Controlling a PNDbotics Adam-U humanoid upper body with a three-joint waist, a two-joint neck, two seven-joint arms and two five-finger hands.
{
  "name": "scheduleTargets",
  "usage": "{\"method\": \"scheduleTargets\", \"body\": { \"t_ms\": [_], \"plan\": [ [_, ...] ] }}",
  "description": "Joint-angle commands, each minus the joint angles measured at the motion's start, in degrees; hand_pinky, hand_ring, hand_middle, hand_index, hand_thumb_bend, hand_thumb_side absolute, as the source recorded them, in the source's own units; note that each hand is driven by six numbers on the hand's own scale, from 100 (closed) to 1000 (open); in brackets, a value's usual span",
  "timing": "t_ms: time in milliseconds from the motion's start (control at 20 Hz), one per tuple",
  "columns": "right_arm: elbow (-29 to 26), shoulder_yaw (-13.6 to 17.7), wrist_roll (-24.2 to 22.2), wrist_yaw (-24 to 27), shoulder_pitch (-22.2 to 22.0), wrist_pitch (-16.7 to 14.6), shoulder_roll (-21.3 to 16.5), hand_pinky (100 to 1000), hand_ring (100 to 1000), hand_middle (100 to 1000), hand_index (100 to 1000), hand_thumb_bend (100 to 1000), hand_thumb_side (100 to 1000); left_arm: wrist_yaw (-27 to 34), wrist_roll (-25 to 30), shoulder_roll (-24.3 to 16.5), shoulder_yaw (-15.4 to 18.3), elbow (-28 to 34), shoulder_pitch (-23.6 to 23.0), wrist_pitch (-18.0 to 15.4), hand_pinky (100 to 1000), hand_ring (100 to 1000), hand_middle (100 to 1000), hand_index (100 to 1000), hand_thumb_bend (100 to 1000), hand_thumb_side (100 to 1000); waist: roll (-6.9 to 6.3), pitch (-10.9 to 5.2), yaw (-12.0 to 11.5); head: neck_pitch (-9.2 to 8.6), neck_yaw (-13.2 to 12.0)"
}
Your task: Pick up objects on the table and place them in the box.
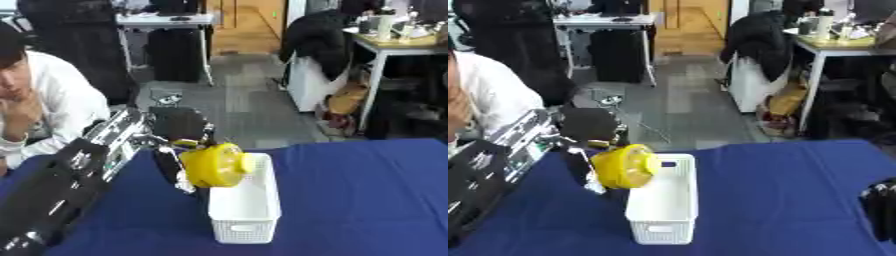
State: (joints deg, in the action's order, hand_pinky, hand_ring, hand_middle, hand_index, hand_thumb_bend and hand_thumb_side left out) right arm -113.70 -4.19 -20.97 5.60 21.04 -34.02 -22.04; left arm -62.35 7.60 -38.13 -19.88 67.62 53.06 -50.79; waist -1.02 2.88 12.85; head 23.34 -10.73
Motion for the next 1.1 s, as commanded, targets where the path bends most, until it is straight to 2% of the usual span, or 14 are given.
{"method": "scheduleTargets", "body": {
  "t_ms": [50, 300, 650, 800, 850, 900, 950, 1000, 1050, 1100],
  "plan": [
    [-0.9, 0.1, -0.3, 0.5, 1.2, 0.0, -0.6, 116, 224, 209, 190, 100, 823, -5.2, -6.5, 0.0, -0.3, -0.3, 1.4, -1.1, 208, 100, 100, 215, 100, 496, 0.05, -0.61, 0.5, -1.10, -0.4],
    [-0.9, -0.1, -0.8, 1.2, 2.4, 0.1, 0.3, 116, 226, 209, 173, 100, 822, -12.2, -13.2, 1.5, -0.3, -3.6, 0.9, -1.2, 212, 100, 100, 220, 100, 512, -0.01, -0.31, 1.8, -1.85, -1.4],
    [-0.9, -0.2, -1.7, 1.7, 4.1, 0.4, 1.3, 117, 227, 209, 162, 100, 822, -21.5, -18.4, 4.1, 1.5, -8.9, 2.0, -0.6, 230, 100, 100, 229, 100, 513, -0.48, 0.23, 3.5, -1.99, -3.3],
    [-0.9, -0.3, -2.1, 2.0, 5.0, 0.4, 1.8, 118, 229, 208, 142, 100, 820, -25.5, -20.6, 5.0, 2.6, -11.0, 2.6, 1.1, 275, 100, 100, 267, 154, 487, -0.80, 0.42, 4.2, -2.14, -4.3],
    [-0.9, -0.3, -2.2, 2.1, 5.3, 0.4, 2.0, 118, 229, 208, 137, 100, 819, -26.7, -21.1, 5.3, 3.0, -11.8, 2.8, 2.1, 354, 104, 100, 332, 120, 456, -0.93, 0.47, 4.4, -2.25, -4.6],
    [-0.9, -0.3, -2.4, 2.3, 5.5, 0.5, 2.2, 118, 230, 208, 132, 100, 818, -27.6, -21.7, 5.6, 3.4, -12.7, 2.9, 3.1, 497, 359, 297, 521, 238, 454, -1.03, 0.50, 4.5, -2.33, -4.9],
    [-0.9, -0.3, -2.5, 2.4, 5.7, 0.5, 2.3, 118, 230, 208, 128, 100, 817, -28.7, -21.6, 5.9, 3.7, -13.8, 3.1, 4.1, 625, 617, 556, 675, 264, 577, -1.14, 0.52, 4.7, -2.39, -5.3],
    [-0.9, -0.3, -2.6, 2.5, 5.9, 0.5, 2.4, 118, 230, 208, 124, 100, 817, -29.8, -21.3, 6.2, 3.9, -14.6, 3.2, 5.0, 706, 755, 680, 743, 279, 676, -1.22, 0.53, 4.9, -2.40, -5.5],
    [-0.9, -0.2, -2.6, 2.6, 6.1, 0.5, 2.5, 118, 231, 208, 117, 100, 816, -30.7, -21.0, 6.5, 4.0, -15.3, 3.3, 5.7, 769, 834, 763, 781, 271, 752, -1.29, 0.52, 5.0, -2.35, -5.9],
    [-0.9, -0.2, -2.7, 2.8, 6.2, 0.5, 2.6, 119, 231, 208, 114, 100, 816, -31.3, -21.1, 6.7, 4.1, -15.7, 3.4, 6.1, 815, 881, 801, 793, 220, 809, -1.33, 0.52, 5.1, -2.33, -6.1]
  ]
}}
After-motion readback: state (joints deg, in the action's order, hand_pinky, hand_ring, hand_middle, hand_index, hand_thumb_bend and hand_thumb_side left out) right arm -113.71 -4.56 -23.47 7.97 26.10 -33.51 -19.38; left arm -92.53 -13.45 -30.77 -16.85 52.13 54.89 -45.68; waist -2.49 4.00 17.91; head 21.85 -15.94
